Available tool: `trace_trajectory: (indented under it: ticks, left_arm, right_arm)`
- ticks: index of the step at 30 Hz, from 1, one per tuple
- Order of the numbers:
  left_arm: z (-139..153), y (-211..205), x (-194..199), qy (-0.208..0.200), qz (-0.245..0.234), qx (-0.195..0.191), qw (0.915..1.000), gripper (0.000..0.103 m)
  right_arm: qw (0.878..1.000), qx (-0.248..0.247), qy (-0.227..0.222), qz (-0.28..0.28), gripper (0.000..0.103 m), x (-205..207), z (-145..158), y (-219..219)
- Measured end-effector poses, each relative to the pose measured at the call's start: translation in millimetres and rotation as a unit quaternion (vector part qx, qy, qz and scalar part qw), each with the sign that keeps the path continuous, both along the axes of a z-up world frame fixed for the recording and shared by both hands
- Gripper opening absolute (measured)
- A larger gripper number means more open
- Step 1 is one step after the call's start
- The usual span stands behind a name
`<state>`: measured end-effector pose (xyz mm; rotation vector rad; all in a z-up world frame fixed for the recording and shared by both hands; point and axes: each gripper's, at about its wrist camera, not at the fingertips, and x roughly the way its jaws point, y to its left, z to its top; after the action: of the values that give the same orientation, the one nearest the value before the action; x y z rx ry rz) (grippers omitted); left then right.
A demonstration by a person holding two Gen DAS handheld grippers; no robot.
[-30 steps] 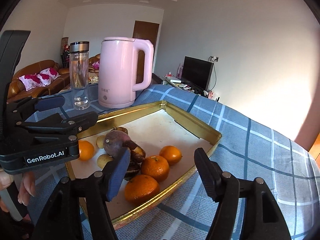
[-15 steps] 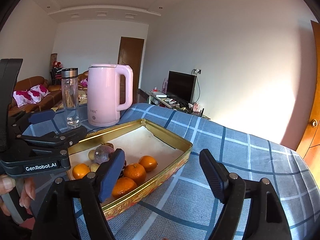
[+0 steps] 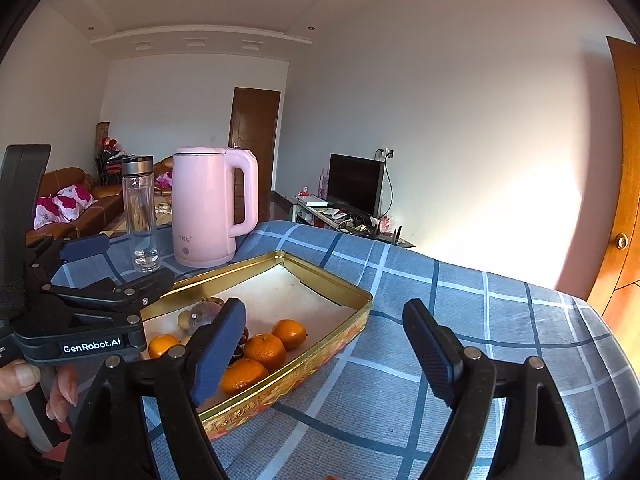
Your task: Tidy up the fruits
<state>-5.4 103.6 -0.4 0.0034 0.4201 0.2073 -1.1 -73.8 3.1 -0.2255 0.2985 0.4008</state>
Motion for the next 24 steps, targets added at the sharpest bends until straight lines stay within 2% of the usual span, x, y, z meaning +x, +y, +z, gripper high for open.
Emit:
trace_trajectory:
  ticks: [24]
  left_arm:
    - [1.9, -8.2, -1.8, -0.001, -0.010, 0.008, 0.9999, 0.103]
  right_arm:
    - [1.000, 0.017, -0.012, -0.010, 0.083, -4.8, 7.4, -17.3]
